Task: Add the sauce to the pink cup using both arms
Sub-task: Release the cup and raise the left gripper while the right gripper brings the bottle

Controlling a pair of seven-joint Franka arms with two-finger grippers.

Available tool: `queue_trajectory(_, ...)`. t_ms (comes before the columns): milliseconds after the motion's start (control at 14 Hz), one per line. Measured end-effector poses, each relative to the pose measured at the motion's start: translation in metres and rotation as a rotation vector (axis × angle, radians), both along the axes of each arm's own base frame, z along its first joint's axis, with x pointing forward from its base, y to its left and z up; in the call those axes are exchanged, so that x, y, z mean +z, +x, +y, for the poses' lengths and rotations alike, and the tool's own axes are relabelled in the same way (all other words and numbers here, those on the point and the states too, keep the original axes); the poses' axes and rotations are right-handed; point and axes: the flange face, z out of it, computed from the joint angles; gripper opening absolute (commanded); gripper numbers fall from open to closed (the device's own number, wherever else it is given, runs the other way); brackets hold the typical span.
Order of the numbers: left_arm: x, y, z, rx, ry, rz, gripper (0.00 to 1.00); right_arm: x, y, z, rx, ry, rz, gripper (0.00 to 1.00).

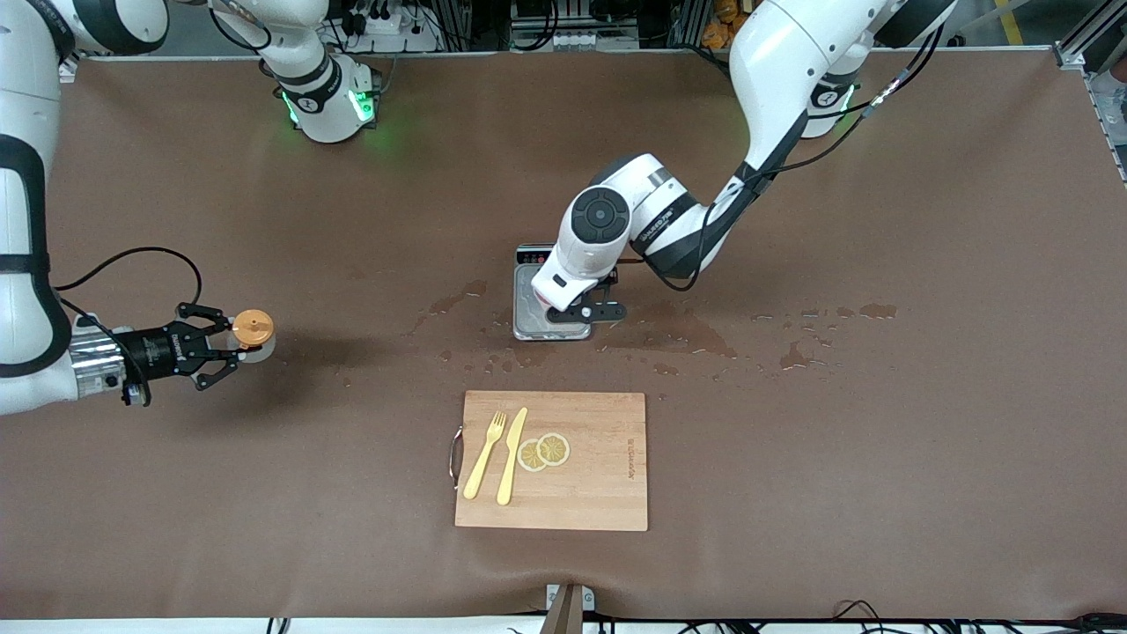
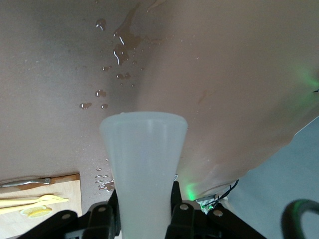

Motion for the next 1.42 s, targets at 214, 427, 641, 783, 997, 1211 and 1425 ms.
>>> queue_trajectory(214,0.011,0.009,0.001,0.006,-0.011,-0.026,1.00,0.014,0.003,0.010,0.012,-0.053,0.001,0.37)
queue_trajectory(427,0.051,0.025,0.007,-0.004,-0.017,-0.121,1.00,0.028,0.008,0.031,0.021,-0.121,0.015,0.37)
queue_trajectory(641,0.119,0.050,0.042,0.014,-0.010,-0.200,1.00,0.042,0.013,0.065,0.027,-0.181,0.031,0.37)
queue_trajectory(783,0.164,0.075,0.090,0.022,0.013,-0.236,1.00,0.050,0.014,0.088,0.023,-0.243,0.051,0.36)
queue_trajectory(997,0.207,0.106,0.171,0.009,0.068,-0.249,1.00,0.066,0.017,0.140,0.040,-0.373,0.061,0.35)
queue_trajectory(1211,0.233,0.119,0.244,-0.063,0.132,-0.206,1.00,0.076,0.014,0.197,0.028,-0.454,0.077,0.34)
queue_trajectory(1425,0.265,0.126,0.319,-0.116,0.150,-0.183,1.00,0.085,0.010,0.237,0.003,-0.505,0.078,0.33)
